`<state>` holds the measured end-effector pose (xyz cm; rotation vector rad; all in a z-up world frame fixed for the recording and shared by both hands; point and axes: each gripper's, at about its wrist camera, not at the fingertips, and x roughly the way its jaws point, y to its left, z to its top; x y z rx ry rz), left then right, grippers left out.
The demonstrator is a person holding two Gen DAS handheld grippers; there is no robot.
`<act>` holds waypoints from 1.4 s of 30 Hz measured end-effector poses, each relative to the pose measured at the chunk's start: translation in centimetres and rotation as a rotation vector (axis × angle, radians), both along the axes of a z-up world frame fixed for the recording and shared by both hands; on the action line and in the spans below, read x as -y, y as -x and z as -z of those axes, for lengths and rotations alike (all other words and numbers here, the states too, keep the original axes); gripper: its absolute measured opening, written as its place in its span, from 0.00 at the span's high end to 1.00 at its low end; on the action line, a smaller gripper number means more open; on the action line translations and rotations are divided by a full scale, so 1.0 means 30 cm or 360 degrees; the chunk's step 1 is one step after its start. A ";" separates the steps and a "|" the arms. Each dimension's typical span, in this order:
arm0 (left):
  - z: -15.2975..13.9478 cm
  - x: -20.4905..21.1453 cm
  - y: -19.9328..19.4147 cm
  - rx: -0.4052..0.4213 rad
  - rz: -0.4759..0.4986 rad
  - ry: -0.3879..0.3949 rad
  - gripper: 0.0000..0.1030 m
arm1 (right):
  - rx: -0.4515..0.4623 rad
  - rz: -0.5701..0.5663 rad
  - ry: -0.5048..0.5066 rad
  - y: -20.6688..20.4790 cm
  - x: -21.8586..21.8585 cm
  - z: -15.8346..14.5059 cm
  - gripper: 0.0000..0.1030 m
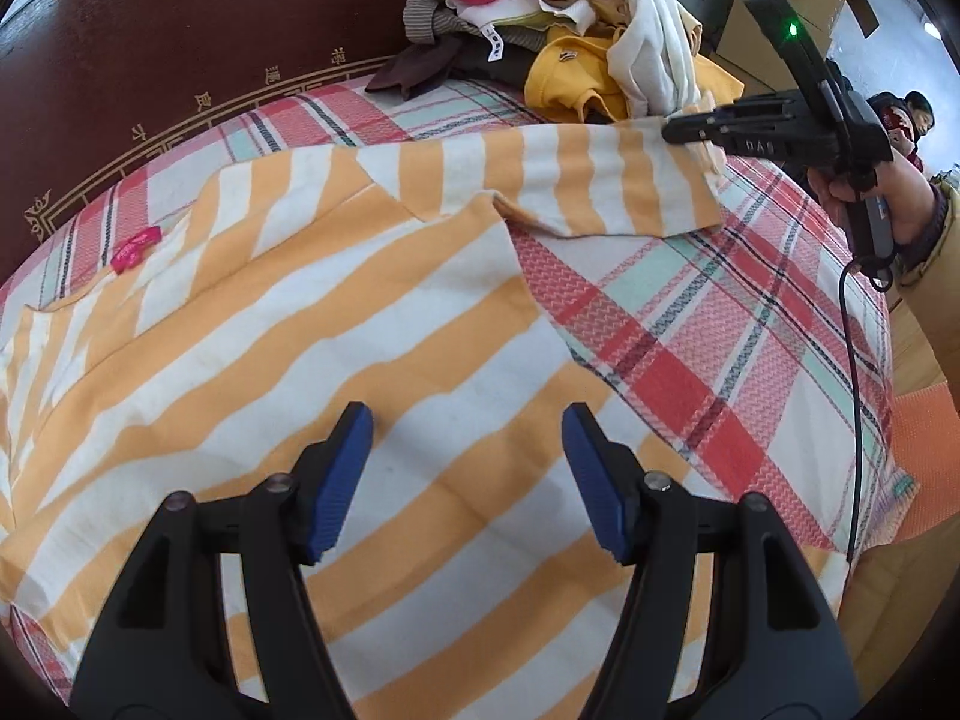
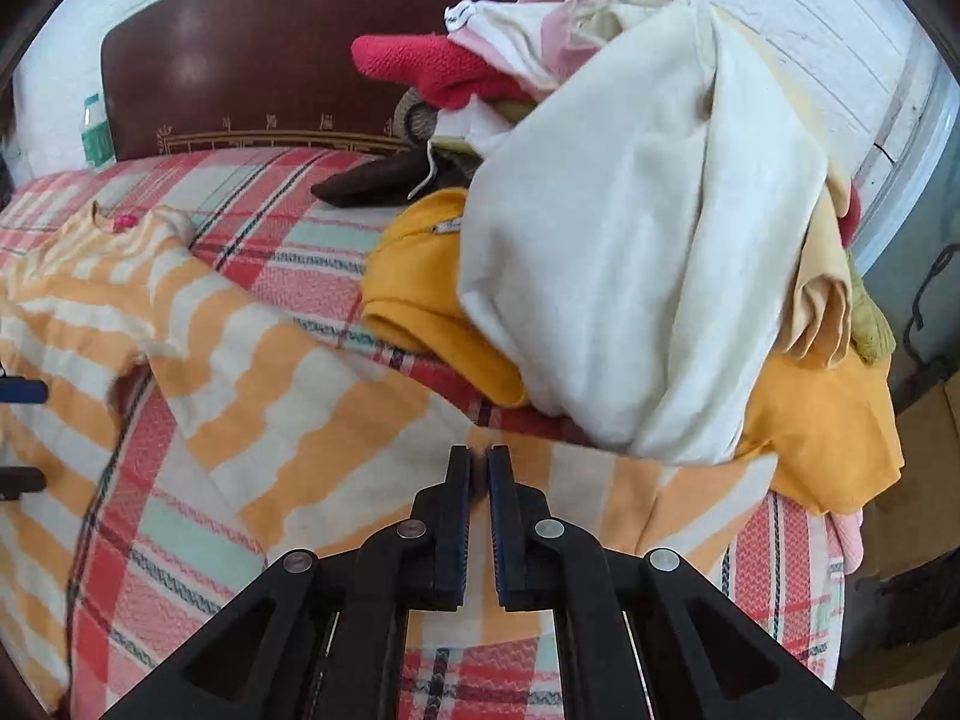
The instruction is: Fold clothes
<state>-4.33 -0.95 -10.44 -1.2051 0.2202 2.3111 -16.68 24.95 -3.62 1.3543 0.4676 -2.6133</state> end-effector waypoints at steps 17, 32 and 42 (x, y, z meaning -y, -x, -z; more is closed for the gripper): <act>-0.094 0.235 0.145 -0.0085 -0.0389 -0.0104 0.35 | 0.0277 -0.0646 0.0273 0.258 0.492 0.067 0.64; -0.035 0.237 0.181 -0.0011 -0.0391 -0.0180 0.35 | 0.0028 -0.1168 -0.0220 -0.129 0.635 0.115 0.85; -0.015 0.241 0.186 0.0013 -0.0407 -0.0191 0.35 | 0.0374 -0.0768 0.0699 0.197 0.466 0.039 0.66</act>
